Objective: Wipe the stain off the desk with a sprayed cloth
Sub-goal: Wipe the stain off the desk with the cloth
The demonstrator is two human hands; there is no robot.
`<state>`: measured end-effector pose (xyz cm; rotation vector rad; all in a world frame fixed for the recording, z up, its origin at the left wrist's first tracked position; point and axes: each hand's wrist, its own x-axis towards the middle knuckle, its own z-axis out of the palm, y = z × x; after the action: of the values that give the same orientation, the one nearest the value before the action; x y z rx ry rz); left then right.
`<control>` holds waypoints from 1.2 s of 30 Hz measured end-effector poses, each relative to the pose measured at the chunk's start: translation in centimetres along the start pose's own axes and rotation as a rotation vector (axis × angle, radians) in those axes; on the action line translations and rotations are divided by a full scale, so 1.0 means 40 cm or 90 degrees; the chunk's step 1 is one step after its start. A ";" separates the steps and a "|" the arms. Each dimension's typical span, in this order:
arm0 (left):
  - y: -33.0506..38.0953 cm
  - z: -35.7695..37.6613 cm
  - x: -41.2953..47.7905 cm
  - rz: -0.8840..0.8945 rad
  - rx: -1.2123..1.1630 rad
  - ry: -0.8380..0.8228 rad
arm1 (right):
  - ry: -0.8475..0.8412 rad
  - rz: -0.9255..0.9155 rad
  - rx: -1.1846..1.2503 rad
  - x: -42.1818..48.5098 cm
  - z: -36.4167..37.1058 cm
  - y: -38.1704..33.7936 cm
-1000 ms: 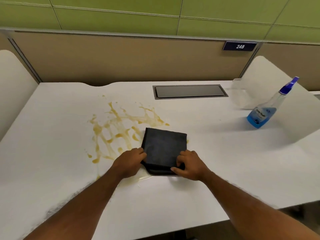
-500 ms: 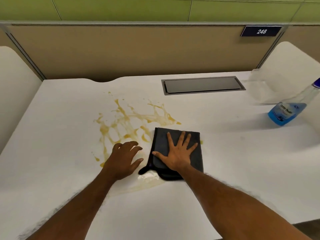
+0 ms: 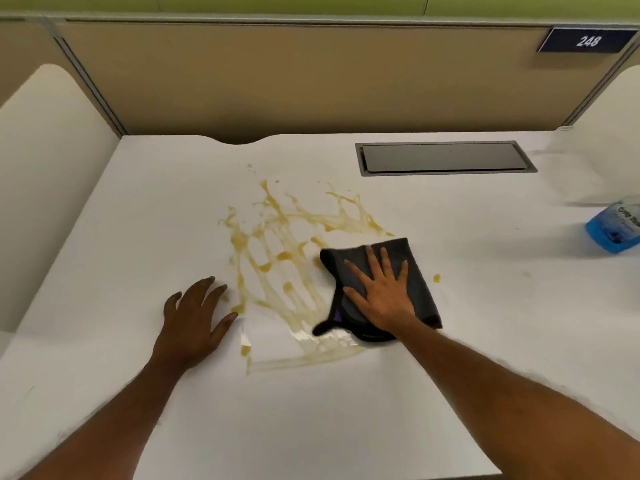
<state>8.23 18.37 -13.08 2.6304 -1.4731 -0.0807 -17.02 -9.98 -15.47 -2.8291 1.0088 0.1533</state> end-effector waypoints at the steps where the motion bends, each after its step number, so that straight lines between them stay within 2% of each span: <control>1: -0.007 0.000 -0.001 -0.007 -0.007 0.002 | 0.008 -0.037 0.005 -0.022 0.005 0.014; 4: -0.035 0.012 -0.007 -0.019 -0.034 0.003 | 0.019 -0.089 0.022 -0.039 0.003 0.058; 10: -0.067 0.063 -0.019 -0.049 -0.046 0.009 | 0.022 0.075 0.006 0.050 -0.011 0.025; 13: -0.068 0.067 -0.018 -0.049 -0.040 0.001 | 0.016 0.110 -0.004 0.086 -0.015 -0.001; 15: -0.067 0.063 -0.021 -0.050 -0.041 -0.003 | 0.009 0.063 -0.010 0.074 -0.005 -0.007; 18: -0.062 0.053 -0.025 -0.054 -0.046 0.007 | 0.020 -0.079 -0.031 0.001 0.020 0.020; 20: -0.061 0.050 -0.027 -0.053 -0.053 0.006 | 0.032 -0.094 -0.027 -0.042 0.024 0.053; 27: -0.069 0.067 -0.023 -0.057 -0.058 0.055 | 0.038 0.132 0.010 0.026 0.000 0.020; 29: -0.068 0.067 -0.022 -0.059 -0.062 0.053 | 0.016 0.113 -0.002 0.043 -0.005 -0.030; 33: -0.075 0.073 -0.023 -0.050 -0.067 0.051 | 0.015 -0.043 0.002 -0.023 0.019 -0.102; 36: -0.079 0.074 -0.021 -0.051 -0.071 0.046 | 0.042 -0.054 0.003 -0.121 0.040 -0.052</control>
<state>10.15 20.48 -16.44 2.5739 -1.3009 -0.0721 -19.50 -5.13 -16.18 -2.8846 0.8977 0.0499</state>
